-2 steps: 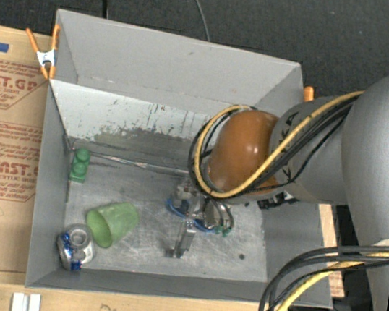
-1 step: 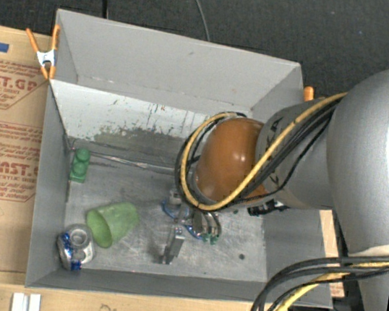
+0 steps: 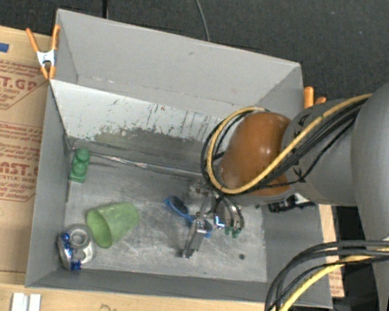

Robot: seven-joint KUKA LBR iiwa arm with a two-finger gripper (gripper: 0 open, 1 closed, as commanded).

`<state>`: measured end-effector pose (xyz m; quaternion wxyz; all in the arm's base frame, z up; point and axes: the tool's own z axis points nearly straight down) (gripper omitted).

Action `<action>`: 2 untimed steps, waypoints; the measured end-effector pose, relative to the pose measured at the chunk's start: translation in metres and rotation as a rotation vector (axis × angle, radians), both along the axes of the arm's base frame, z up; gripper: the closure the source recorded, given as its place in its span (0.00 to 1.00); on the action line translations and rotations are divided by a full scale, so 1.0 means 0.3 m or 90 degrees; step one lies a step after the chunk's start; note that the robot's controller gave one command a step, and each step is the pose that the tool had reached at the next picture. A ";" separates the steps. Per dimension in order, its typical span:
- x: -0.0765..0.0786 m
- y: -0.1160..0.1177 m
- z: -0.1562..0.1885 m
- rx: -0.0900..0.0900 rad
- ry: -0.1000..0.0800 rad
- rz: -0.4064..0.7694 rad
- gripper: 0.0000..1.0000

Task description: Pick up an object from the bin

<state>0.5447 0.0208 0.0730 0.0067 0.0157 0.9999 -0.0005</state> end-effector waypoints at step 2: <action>0.022 -0.052 0.608 -0.002 0.003 0.300 1.00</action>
Offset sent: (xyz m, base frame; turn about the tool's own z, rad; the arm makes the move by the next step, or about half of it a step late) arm 0.0000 0.0000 0.0000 0.0000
